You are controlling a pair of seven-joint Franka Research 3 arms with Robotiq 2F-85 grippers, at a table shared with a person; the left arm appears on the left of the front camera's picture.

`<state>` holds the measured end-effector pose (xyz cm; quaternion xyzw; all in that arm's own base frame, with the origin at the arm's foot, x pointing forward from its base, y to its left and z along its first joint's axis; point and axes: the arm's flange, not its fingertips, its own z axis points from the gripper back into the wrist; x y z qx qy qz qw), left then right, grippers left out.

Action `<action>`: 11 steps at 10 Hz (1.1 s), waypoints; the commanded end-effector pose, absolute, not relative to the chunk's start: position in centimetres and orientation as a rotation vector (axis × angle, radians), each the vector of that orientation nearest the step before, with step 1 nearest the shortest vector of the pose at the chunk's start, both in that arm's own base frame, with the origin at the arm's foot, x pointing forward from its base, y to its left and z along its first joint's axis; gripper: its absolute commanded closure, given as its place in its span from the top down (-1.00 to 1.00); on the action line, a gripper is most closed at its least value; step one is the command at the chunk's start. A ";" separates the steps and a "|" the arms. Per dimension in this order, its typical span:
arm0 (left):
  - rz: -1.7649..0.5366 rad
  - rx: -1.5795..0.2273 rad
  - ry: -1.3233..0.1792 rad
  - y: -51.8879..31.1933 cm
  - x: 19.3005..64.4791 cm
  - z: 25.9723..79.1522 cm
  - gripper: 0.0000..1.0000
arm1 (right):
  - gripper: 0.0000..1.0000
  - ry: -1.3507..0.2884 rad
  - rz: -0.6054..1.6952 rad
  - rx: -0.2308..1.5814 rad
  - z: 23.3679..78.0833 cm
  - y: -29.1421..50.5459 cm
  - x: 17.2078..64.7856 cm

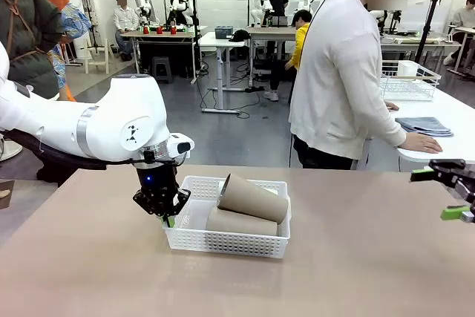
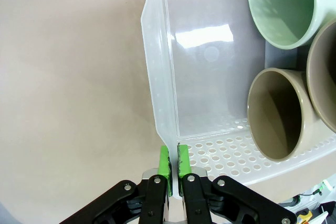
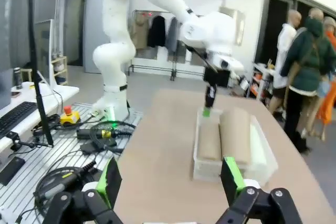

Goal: Clean and organize the cups into the basket.
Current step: Pick up the Reusable plastic cup from the right side of the table and stack it inside the Organizing basket in the center of the table, then move the Organizing basket back to the left side of the table.

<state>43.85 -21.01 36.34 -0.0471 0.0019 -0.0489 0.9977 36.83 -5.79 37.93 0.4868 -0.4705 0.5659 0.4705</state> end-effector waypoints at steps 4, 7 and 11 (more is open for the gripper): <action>-0.104 -0.086 0.003 -21.0 43.8 36.3 -0.92 | 1.00 -1.014 1.163 1.064 36.9 -9.5 37.8; -0.104 -0.086 0.003 -21.0 43.8 36.3 -0.92 | 1.00 -1.061 1.255 1.093 35.7 -8.8 37.9; -0.104 -0.086 0.003 -21.0 43.8 36.3 -0.92 | 1.00 -1.061 1.255 1.093 35.7 -8.8 37.9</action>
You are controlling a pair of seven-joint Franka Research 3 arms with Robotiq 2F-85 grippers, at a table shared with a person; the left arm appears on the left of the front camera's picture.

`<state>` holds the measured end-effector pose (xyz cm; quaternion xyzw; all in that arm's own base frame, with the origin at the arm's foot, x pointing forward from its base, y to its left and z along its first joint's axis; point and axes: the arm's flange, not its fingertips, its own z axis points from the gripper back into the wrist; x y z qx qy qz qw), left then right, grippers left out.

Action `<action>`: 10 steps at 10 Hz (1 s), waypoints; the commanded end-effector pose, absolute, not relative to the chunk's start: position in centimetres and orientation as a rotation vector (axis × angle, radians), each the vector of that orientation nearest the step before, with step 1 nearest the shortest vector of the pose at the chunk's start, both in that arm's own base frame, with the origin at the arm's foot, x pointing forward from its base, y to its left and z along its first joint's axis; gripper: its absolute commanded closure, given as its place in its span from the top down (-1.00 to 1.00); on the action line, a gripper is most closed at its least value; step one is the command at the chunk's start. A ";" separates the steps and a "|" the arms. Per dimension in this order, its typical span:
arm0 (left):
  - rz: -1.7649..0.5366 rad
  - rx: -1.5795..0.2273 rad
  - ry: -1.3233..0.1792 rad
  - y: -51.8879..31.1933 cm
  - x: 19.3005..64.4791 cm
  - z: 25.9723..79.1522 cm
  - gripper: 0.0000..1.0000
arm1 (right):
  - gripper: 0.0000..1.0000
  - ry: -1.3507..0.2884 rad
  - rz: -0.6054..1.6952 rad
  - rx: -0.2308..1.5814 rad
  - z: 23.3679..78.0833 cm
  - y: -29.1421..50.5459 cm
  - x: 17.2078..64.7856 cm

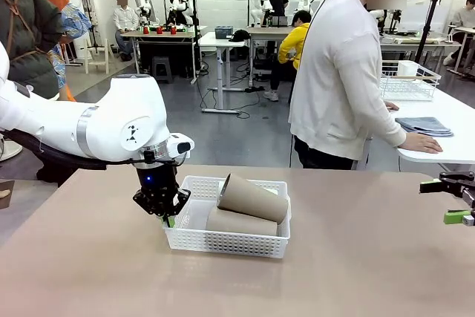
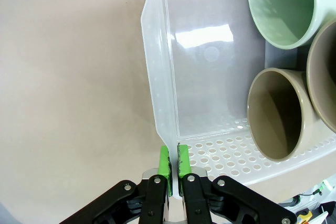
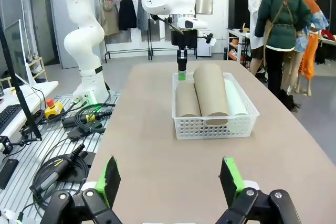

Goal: Clean and organize the cups into the basket.
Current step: Move the Organizing basket back to the left side of the table.

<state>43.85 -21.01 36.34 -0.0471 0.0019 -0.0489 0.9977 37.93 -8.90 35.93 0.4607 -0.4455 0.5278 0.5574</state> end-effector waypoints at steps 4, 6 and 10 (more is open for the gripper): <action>-0.104 -0.086 0.003 -21.0 43.8 36.3 -0.92 | 1.00 -1.061 1.255 1.093 35.7 -8.8 37.9; -0.104 -0.086 0.003 -21.0 43.8 36.3 -0.92 | 1.00 -1.061 1.255 1.093 35.7 -8.8 37.9; -0.104 -0.086 0.003 -21.0 43.8 36.3 -0.92 | 1.00 -0.803 0.729 1.449 38.0 -12.5 33.7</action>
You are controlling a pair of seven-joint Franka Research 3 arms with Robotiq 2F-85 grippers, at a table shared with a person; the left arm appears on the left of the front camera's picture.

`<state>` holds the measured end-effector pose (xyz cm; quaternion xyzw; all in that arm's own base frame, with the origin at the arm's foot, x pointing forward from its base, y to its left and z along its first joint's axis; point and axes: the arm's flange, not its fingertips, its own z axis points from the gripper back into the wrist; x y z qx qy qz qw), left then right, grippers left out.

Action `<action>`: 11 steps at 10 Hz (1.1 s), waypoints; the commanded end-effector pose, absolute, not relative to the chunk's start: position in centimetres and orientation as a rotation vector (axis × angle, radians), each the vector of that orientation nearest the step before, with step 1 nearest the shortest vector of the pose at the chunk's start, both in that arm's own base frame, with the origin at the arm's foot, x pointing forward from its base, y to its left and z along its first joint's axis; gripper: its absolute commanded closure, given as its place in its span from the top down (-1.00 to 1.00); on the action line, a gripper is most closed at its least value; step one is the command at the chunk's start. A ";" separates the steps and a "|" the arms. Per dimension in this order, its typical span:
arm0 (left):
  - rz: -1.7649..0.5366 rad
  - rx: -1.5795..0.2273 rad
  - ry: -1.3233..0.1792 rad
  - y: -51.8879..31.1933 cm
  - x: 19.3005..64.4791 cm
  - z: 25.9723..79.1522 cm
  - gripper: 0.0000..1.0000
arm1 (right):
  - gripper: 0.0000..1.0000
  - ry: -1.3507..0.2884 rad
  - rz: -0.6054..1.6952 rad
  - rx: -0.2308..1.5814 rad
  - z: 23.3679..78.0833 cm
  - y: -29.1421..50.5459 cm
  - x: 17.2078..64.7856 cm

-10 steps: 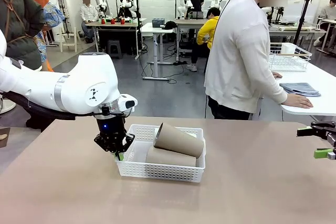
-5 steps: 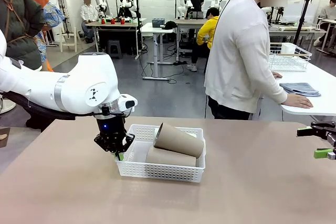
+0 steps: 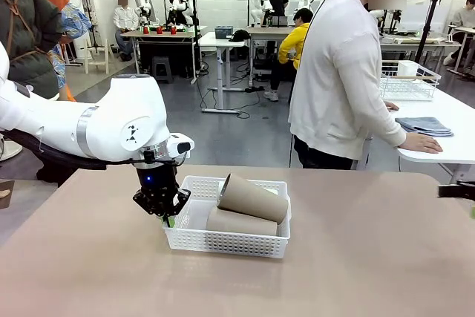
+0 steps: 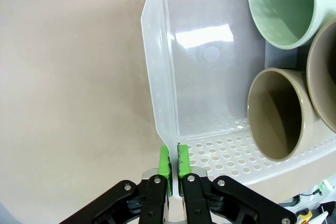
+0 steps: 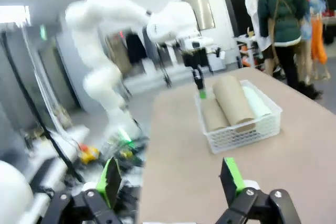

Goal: Clean and organize the cups into the basket.
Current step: Move the Organizing basket back to the left side of the table.

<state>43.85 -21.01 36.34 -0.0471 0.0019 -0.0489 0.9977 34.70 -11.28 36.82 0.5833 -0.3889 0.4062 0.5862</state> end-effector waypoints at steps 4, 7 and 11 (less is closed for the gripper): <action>-0.104 -0.086 0.003 -21.0 43.8 36.3 -0.92 | 1.00 -0.325 0.225 1.586 37.4 -16.5 30.9; -0.104 -0.086 0.003 -21.0 43.8 36.3 -0.92 | 1.00 -0.186 0.113 1.565 37.3 -18.5 32.3; -0.104 -0.086 0.003 -21.0 43.8 36.3 -0.92 | 1.00 -0.155 0.083 1.557 37.4 -18.6 32.4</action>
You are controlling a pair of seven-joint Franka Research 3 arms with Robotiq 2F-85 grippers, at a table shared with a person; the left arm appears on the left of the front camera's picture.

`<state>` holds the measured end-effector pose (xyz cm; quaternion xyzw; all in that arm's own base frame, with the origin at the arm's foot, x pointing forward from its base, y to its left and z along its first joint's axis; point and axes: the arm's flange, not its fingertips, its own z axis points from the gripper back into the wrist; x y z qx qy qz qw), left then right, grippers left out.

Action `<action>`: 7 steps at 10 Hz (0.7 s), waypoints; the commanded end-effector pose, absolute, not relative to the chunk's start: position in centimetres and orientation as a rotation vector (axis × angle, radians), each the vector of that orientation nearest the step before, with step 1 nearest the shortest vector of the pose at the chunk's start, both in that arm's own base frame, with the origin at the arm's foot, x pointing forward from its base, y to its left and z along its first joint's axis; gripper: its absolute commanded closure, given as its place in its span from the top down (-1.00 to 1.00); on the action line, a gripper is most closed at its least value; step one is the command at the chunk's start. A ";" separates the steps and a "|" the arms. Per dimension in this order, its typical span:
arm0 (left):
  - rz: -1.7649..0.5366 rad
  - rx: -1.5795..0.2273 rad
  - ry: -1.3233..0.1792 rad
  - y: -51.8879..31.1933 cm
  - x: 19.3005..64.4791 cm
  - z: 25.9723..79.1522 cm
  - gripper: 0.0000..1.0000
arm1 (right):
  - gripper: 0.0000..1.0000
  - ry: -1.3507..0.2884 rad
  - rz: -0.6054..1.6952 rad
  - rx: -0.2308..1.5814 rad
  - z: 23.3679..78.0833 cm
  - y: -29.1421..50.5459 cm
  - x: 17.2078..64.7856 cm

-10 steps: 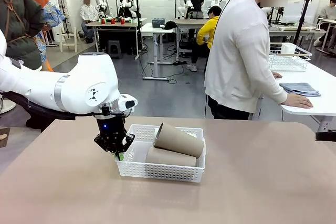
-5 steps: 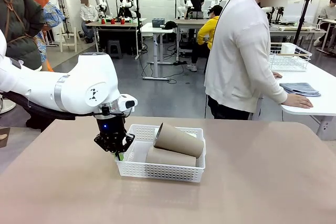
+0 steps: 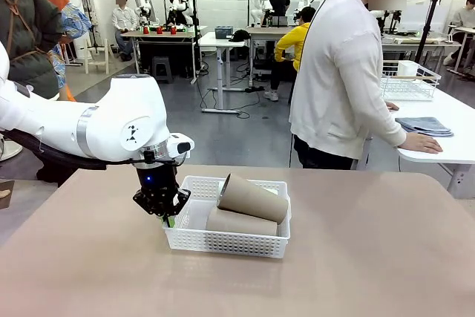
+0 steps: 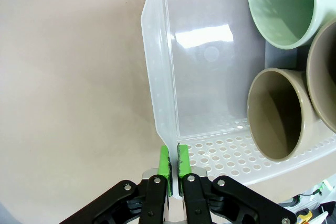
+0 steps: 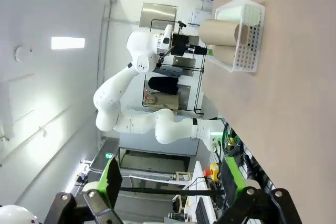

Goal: Clean and organize the cups into the basket.
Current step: Move the Organizing basket back to the left side of the table.

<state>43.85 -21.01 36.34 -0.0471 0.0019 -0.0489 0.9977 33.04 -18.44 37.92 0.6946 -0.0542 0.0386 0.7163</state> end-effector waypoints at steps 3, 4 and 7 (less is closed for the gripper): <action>-0.104 -0.086 0.003 -21.0 43.8 36.3 -0.92 | 1.00 -0.155 0.083 1.557 37.4 -18.6 32.4; -0.104 -0.086 0.003 -21.0 43.8 36.3 -0.92 | 1.00 -0.155 0.083 1.557 37.4 -18.6 32.4; -0.103 -0.111 0.009 -17.7 44.0 37.0 -0.87 | 1.00 -0.155 0.083 1.557 37.4 -18.6 32.4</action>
